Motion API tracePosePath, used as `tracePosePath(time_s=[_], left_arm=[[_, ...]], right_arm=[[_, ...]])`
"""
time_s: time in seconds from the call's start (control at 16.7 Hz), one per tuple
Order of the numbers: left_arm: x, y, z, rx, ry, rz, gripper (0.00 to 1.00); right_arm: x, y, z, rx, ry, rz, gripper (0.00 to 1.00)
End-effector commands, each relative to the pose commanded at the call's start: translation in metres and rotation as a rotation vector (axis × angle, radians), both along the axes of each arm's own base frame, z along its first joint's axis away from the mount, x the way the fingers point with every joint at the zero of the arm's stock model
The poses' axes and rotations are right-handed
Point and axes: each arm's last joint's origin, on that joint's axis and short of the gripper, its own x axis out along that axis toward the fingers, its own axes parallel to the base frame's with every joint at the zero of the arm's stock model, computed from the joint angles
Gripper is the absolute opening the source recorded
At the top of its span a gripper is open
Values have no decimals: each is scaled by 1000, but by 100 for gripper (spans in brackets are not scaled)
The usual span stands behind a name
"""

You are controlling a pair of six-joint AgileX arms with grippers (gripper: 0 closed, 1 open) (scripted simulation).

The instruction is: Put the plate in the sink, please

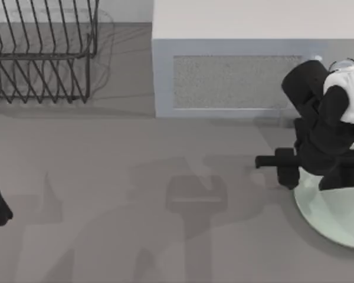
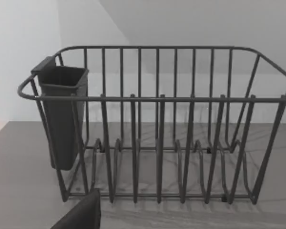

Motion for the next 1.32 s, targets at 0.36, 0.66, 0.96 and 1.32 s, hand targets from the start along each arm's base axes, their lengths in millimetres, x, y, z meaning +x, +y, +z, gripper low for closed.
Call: tracePosePath(time_s=[0.36,0.66,0.96,1.32], left_arm=[[0,0,0,0,0,0,100],[0,0,0,0,0,0,100],[0,0,0,0,0,0,100],[0,0,0,0,0,0,100]], right_arm=[[0,0,0,0,0,0,0],[5,-1,31,29,-92,-4,0],[3,17,71,12,-67,42,0],[7,29,166,13,-85,60,0]])
